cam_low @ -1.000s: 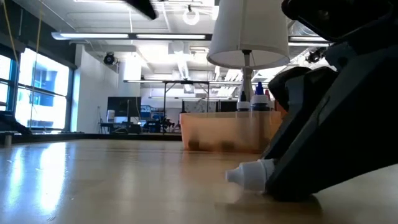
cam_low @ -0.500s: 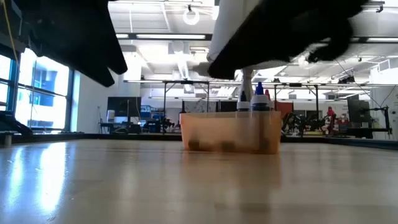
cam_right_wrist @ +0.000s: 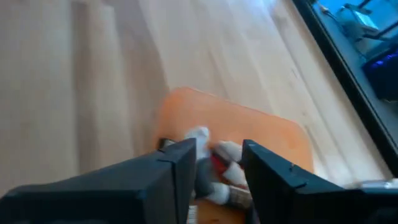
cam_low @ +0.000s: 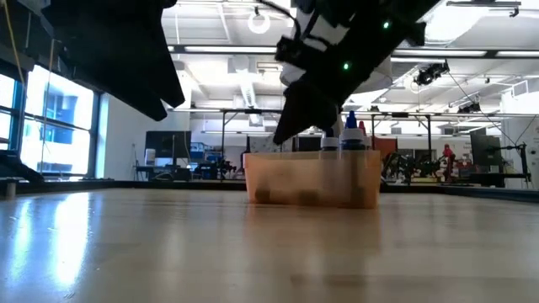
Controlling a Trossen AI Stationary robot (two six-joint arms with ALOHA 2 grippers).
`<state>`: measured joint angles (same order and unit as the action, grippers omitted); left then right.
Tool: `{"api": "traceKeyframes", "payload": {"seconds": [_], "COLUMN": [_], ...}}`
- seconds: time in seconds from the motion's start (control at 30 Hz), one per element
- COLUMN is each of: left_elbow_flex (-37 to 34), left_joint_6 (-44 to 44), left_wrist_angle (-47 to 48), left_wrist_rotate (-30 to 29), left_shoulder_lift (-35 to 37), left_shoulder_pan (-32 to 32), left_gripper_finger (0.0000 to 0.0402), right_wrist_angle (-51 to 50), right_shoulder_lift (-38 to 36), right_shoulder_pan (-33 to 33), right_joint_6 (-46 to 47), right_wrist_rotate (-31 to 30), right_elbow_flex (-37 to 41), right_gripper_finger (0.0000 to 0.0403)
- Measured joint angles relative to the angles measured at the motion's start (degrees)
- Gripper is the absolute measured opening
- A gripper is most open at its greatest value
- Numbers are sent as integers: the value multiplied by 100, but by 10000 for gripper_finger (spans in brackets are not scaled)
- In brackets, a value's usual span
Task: Pick & Place food coloring
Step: Put the small black food coloring bottle into the orange bin, then return to Home Position
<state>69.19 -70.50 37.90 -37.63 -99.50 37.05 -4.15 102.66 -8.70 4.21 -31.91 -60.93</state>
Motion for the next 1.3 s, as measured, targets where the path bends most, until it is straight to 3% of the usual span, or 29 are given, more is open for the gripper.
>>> {"api": "traceKeyframes", "payload": {"seconds": [0.23, 0.33, 0.53, 0.63, 0.7, 0.87, 1.03, 1.17, 1.3], "left_elbow_flex": [4, 22, 32, 24, -44, -671, -2055, -3692, -5138], "left_joint_6": [-100, -311, -833, -716, -595, -476, -91, 1394, 3125], "left_wrist_angle": [107, 895, 2773, 3482, 3684, 3732, 2469, -245, -3178], "left_wrist_rotate": [-67, -44, -194, -210, -503, -1039, -1199, -1305, -756], "left_shoulder_lift": [2, 265, 1192, 1595, 1841, 2909, 4377, 5671, 6676], "left_shoulder_pan": [-3, 10, 8, 86, 221, 513, 495, 489, 161], "left_gripper_finger": [214, 214, 214, 214, 214, 214, 214, 214, 214], "right_wrist_angle": [21, -232, -1616, -2763, -3125, -2912, -2203, -1773, -1720], "right_shoulder_lift": [-123, -560, -2258, -3223, -3830, -5361, -6830, -7865, -8722], "right_shoulder_pan": [27, -165, -746, -1054, -1240, -1608, -1828, -1885, -1885], "right_joint_6": [-514, -888, -904, -324, 129, 295, 430, 134, 49], "right_wrist_rotate": [-358, -82, -256, -265, -239, -563, -661, -620, -72], "right_elbow_flex": [2, 2, -3, 2, 286, 1700, 3000, 3753, 4158], "right_gripper_finger": [158, 162, 153, 144, 138, 127, 124, 124, 124]}}
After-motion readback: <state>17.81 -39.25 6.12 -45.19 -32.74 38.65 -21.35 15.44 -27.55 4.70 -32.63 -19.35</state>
